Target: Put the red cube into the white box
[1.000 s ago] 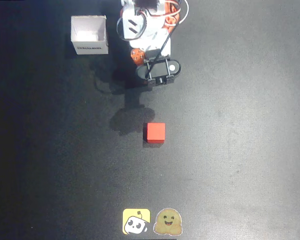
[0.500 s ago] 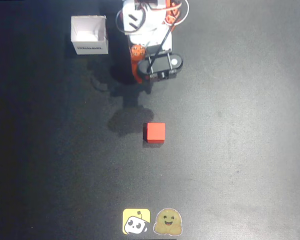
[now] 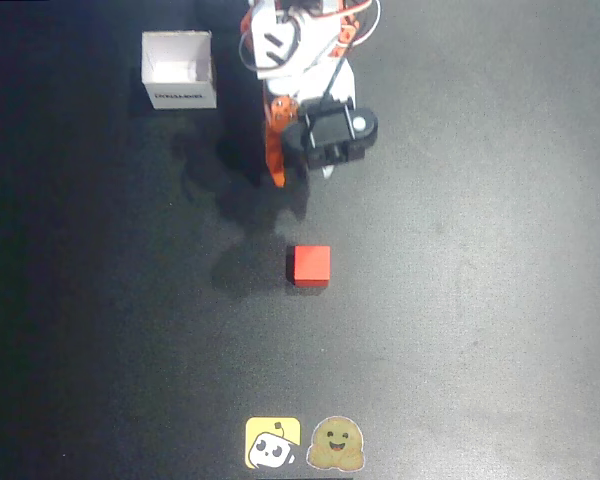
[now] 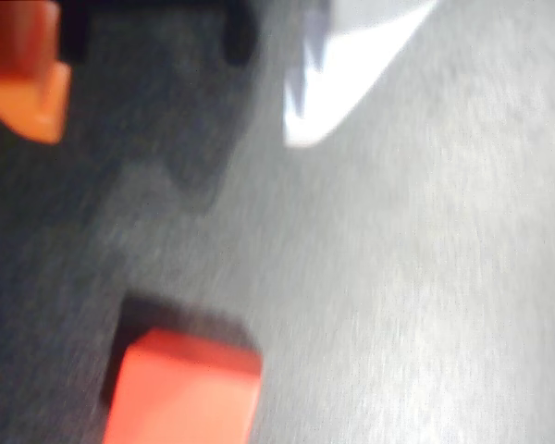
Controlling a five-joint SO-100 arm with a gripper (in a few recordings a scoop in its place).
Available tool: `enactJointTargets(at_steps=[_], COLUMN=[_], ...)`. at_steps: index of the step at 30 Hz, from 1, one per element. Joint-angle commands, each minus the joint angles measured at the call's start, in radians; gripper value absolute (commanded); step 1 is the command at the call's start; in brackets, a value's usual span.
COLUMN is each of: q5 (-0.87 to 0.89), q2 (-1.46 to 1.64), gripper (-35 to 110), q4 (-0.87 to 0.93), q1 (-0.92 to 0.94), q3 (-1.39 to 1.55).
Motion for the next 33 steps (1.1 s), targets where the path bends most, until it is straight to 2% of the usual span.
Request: enactJointTargets(at_steps=[1, 13, 23, 33], q5=[0.020, 0.038, 0.092, 0.117], q2=[-0.198, -0.716, -0.833, -0.951], gripper=[19, 23, 30, 30], q4=[-0.046, -0.176, -0.339, -0.454], q1=[-0.011, -0.020, -0.054, -0.072], q3=[-0.141, -0.373, -0.377, -0.390])
